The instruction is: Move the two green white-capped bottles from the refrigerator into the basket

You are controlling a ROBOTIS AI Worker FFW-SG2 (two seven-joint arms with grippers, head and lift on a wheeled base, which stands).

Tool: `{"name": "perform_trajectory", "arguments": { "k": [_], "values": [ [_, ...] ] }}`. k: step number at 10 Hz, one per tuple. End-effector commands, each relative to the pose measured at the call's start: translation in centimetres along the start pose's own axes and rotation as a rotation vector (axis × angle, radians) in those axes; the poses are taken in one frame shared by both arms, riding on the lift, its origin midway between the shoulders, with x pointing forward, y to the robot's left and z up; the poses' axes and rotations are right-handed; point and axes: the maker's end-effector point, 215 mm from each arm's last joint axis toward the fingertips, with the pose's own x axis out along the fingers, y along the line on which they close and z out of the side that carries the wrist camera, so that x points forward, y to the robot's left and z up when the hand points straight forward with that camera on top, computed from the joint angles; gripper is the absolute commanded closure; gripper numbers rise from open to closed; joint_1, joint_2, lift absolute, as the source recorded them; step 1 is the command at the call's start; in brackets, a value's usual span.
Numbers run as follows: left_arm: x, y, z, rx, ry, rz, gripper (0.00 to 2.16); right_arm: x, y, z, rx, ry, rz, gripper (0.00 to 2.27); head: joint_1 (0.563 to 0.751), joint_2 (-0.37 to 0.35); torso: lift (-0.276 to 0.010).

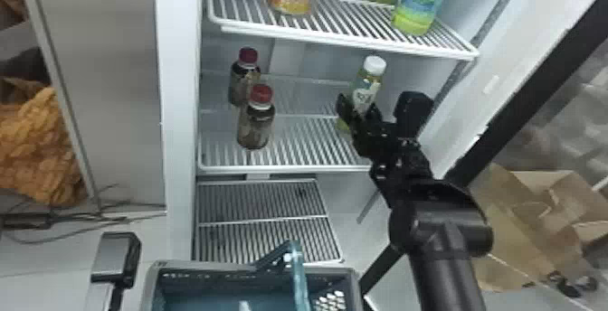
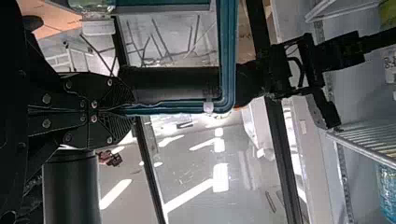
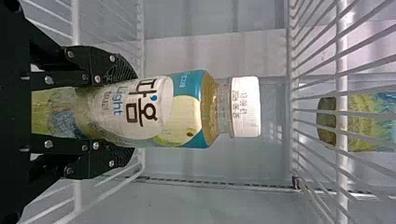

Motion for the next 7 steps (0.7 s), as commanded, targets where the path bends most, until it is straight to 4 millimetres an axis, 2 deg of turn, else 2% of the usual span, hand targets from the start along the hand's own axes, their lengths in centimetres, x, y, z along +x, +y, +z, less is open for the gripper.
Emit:
{"name": "perform_trajectory", "arguments": {
  "k": [1,5,7],
  "values": [
    [0.0,0.0,-0.1,-0.002,0.000,0.000,1.13,-1.7,0.1,-0.1,0.007,0.001,0.010,0.89,0.695,-0.350,-0.263],
    [0.0,-0.1,-0.1,-0.001,-0.001,-0.002,1.13,-6.1,2.1,0.8,0.038,-0.001,0.072,0.89,0.695,-0.350,-0.263],
    [-0.1,0.0,-0.1,-0.002,-0.003,0.001,1.13,-9.1,3.7,1.2,0.047,0.010,0.112,0.89,0.695,-0.350,-0.263]
  ]
}}
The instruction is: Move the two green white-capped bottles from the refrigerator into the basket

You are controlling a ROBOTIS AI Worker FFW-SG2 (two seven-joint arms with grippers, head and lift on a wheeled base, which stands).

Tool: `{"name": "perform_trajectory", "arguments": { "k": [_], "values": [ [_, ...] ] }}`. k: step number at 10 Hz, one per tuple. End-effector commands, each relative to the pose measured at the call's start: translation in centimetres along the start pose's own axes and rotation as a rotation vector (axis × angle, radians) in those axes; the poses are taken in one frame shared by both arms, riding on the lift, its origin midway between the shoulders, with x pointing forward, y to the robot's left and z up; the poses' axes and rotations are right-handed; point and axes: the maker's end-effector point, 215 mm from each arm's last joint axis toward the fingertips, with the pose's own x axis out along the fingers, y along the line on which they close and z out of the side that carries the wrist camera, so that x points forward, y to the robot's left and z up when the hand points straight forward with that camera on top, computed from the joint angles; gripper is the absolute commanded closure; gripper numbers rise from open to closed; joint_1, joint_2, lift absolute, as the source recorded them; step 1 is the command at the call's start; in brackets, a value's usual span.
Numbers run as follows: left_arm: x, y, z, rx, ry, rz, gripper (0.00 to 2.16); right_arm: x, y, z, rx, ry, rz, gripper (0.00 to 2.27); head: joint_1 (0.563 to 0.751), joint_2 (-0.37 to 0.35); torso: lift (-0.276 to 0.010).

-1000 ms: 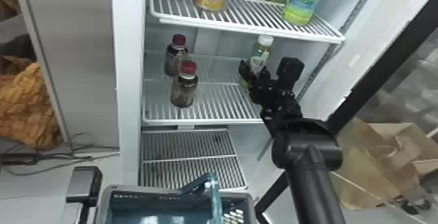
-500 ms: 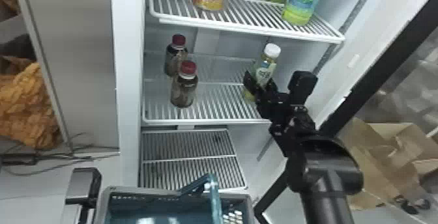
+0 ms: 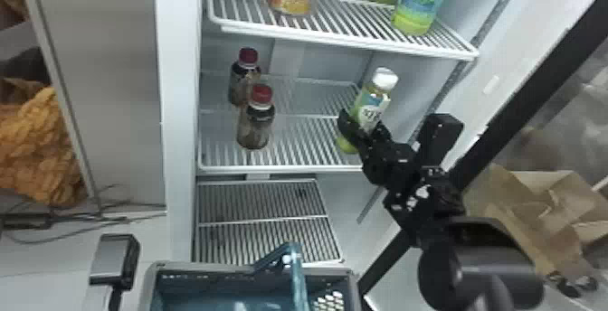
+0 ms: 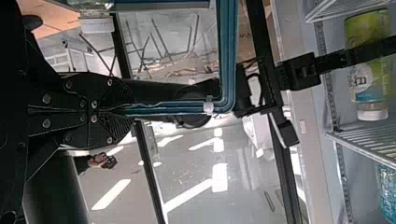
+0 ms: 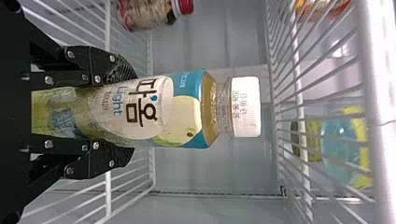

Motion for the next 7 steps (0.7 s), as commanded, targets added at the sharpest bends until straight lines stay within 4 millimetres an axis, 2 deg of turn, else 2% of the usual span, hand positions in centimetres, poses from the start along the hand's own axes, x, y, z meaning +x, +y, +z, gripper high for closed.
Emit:
{"name": "perform_trajectory", "arguments": {
  "k": [1,5,7],
  "values": [
    [0.0,0.0,0.0,0.000,0.000,0.000,1.13,-2.0,1.7,0.2,0.026,0.002,0.034,0.89,0.695,-0.350,-0.263],
    [0.0,0.0,0.1,0.003,0.000,0.002,1.13,-7.0,6.9,0.6,0.098,0.054,0.142,0.89,0.695,-0.350,-0.263],
    [0.0,0.1,0.1,0.003,0.000,0.004,1.13,-9.8,8.4,0.9,0.111,0.079,0.174,0.89,0.695,-0.350,-0.263]
  ]
}}
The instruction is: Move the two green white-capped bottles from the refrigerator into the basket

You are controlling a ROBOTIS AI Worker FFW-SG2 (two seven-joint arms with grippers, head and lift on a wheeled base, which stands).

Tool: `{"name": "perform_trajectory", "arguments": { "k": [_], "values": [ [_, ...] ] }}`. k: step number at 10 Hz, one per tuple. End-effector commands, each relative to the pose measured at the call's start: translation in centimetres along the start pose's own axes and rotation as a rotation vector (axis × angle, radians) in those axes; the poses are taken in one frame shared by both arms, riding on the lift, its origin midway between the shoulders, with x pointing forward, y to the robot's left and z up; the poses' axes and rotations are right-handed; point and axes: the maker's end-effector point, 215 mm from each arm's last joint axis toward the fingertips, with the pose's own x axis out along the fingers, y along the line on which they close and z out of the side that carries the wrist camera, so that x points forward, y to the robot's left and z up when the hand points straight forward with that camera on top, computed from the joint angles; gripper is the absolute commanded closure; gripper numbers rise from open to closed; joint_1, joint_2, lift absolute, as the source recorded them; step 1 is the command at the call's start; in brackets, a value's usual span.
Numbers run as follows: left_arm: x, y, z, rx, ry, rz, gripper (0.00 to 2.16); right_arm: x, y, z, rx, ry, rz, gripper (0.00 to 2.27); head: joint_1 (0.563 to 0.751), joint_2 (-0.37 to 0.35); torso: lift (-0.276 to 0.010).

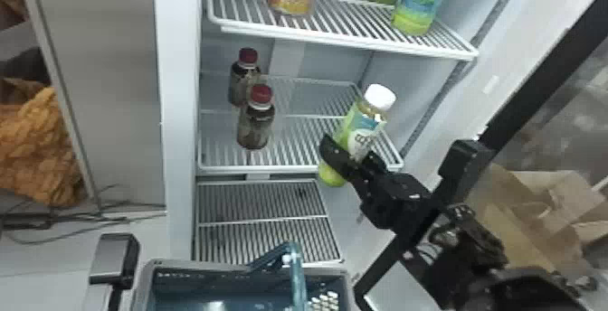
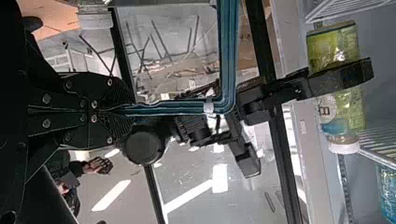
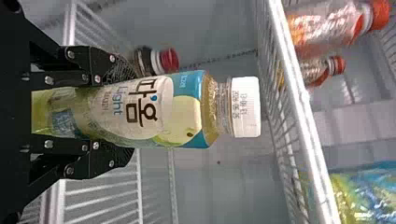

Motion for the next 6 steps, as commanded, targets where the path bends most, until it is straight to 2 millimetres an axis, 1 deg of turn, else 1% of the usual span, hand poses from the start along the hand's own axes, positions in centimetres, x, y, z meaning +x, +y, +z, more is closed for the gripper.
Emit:
{"name": "perform_trajectory", "arguments": {
  "k": [1,3,4,5,6],
  "values": [
    [0.0,0.0,0.0,0.000,0.000,0.001,1.13,-2.1,1.0,-0.3,0.012,0.032,0.010,0.89,0.695,-0.350,-0.263],
    [0.0,0.1,0.0,0.001,0.000,0.004,1.13,-5.1,2.6,-0.7,0.021,0.081,0.018,0.89,0.695,-0.350,-0.263],
    [0.0,0.1,0.0,0.001,0.000,0.004,1.13,-6.4,3.0,-1.0,0.019,0.109,0.012,0.89,0.695,-0.350,-0.263],
    [0.0,0.1,-0.1,0.000,0.003,0.004,1.13,-7.7,3.4,-1.9,0.026,0.153,0.024,0.89,0.695,-0.350,-0.263],
    [-0.1,0.1,0.1,0.003,0.001,0.005,1.13,-8.9,4.4,-2.5,0.026,0.187,0.038,0.89,0.695,-0.350,-0.263]
  ]
}}
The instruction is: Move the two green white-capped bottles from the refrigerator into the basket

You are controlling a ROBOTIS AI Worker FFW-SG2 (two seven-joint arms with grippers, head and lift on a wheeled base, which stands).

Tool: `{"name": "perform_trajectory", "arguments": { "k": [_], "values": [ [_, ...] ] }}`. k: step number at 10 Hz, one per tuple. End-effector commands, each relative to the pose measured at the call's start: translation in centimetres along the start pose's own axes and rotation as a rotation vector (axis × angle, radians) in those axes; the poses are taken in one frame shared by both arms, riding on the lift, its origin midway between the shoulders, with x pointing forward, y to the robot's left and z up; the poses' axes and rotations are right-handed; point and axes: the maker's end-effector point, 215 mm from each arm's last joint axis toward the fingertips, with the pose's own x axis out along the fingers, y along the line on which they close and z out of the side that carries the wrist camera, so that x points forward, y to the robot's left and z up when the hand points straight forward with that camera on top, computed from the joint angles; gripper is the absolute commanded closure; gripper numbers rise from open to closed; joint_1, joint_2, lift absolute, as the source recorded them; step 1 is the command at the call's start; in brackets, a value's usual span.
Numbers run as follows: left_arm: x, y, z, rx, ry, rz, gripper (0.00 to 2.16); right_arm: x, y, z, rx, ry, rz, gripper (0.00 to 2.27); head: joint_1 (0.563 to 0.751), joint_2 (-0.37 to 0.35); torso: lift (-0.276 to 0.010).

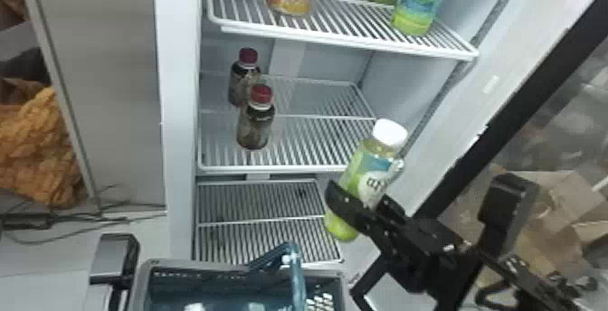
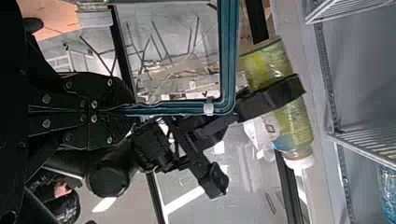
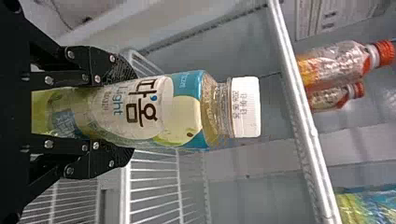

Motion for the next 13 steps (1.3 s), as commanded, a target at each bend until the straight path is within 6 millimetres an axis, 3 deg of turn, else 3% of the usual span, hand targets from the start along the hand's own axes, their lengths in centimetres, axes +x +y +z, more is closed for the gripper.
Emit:
{"name": "perform_trajectory", "arguments": {
  "k": [1,9,11,13],
  "values": [
    [0.0,0.1,0.0,0.000,-0.001,0.002,1.13,-1.3,1.0,-1.0,0.008,0.043,0.006,0.89,0.695,-0.350,-0.263],
    [-0.1,0.3,-0.3,-0.006,0.006,0.006,1.13,-4.3,6.5,-8.6,0.221,0.241,0.123,0.89,0.695,-0.350,-0.263],
    [-0.1,0.3,-0.3,-0.002,0.007,0.009,1.13,-4.8,8.0,-9.4,0.251,0.263,0.149,0.89,0.695,-0.350,-0.263],
    [-0.2,0.3,-0.4,-0.003,0.010,0.010,1.13,-5.3,8.0,-9.8,0.252,0.278,0.139,0.89,0.695,-0.350,-0.263]
  ]
}}
